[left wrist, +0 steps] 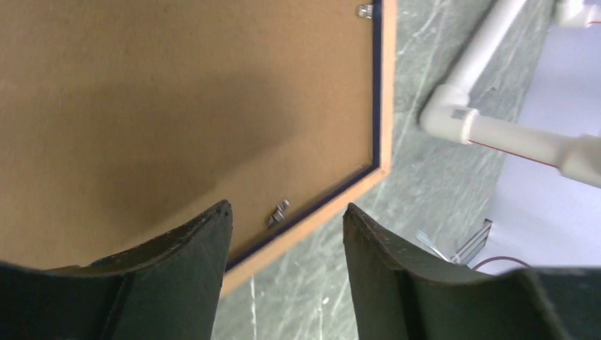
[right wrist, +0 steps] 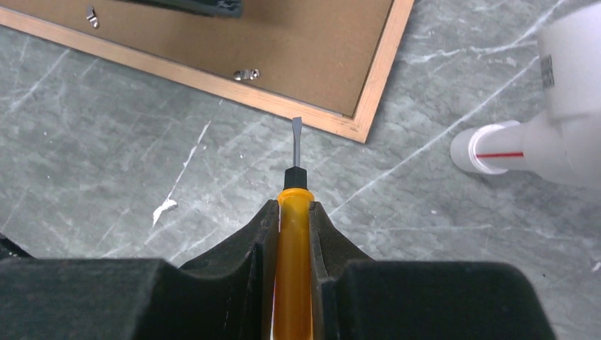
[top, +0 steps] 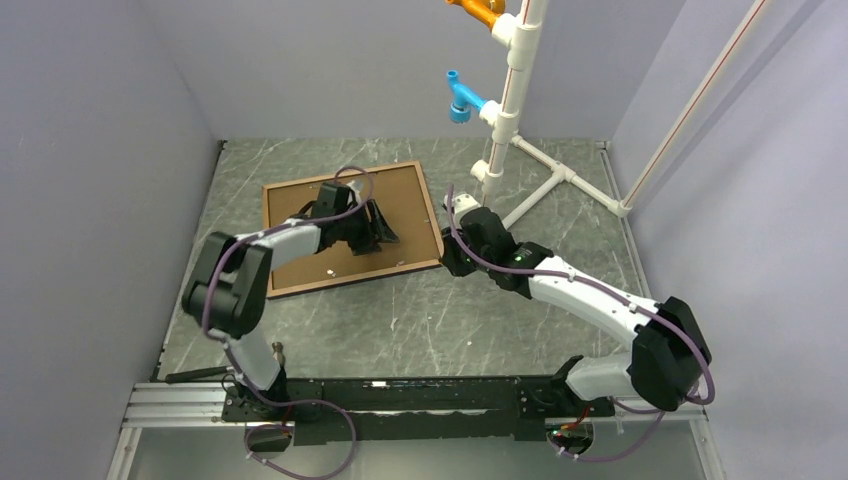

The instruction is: Take the photo out of the frame

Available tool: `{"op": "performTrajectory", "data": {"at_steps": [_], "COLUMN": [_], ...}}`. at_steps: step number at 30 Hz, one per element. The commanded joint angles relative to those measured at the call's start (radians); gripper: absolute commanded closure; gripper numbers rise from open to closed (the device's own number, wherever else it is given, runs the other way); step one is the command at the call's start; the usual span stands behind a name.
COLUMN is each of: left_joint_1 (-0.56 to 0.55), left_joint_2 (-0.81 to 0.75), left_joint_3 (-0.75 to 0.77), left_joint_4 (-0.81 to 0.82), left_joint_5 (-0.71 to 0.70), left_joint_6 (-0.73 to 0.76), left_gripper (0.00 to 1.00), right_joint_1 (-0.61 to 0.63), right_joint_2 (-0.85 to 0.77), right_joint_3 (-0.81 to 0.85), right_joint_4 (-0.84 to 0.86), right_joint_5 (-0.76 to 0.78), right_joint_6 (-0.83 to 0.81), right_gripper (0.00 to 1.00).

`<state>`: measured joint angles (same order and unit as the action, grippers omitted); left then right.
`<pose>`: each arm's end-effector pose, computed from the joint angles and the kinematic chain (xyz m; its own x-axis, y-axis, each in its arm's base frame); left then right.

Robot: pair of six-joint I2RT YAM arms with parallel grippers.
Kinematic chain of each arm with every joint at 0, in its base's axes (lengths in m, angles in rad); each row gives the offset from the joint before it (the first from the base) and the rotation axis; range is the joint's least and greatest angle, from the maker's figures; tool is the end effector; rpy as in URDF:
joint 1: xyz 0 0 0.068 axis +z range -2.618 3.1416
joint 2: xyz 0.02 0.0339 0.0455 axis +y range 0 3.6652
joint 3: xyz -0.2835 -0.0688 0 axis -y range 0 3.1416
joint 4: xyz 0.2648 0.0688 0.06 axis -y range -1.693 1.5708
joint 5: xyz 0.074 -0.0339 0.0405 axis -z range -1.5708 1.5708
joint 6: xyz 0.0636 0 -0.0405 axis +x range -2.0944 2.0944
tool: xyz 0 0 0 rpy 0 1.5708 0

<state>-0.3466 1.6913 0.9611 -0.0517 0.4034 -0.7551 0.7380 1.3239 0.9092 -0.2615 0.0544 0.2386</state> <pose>0.3540 -0.1544 0.1697 -0.8763 -0.3537 -0.3271 -0.0359 0.7251 -0.6877 0.2424 0.2158 0.2506 -0.6013 -0.2278 -0.7659 -0.5129 0.8450 0.1513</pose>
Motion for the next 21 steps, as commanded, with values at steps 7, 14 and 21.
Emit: {"op": "performTrajectory", "data": {"at_steps": [7,14,21], "left_joint_1": [-0.038,-0.069,-0.069], "left_joint_2": [0.098,-0.010,-0.124], "left_joint_3": [-0.045,-0.263,-0.376], "left_joint_4": [0.078,0.156,0.107], "left_joint_5": [0.076,0.081,0.076], "left_joint_6": [0.026,-0.010,0.025], "left_gripper": [0.43,0.43,0.43], "right_joint_1": [-0.011,-0.012,-0.012], "right_joint_2": [-0.105,-0.066,-0.020], "right_joint_3": [-0.049,-0.041,-0.031], "right_joint_4": [0.001,0.020,0.050], "right_joint_5": [0.012,-0.030,-0.158], "right_joint_6": [0.006,0.005,-0.007], "right_gripper": [1.00,1.00,1.00]}}
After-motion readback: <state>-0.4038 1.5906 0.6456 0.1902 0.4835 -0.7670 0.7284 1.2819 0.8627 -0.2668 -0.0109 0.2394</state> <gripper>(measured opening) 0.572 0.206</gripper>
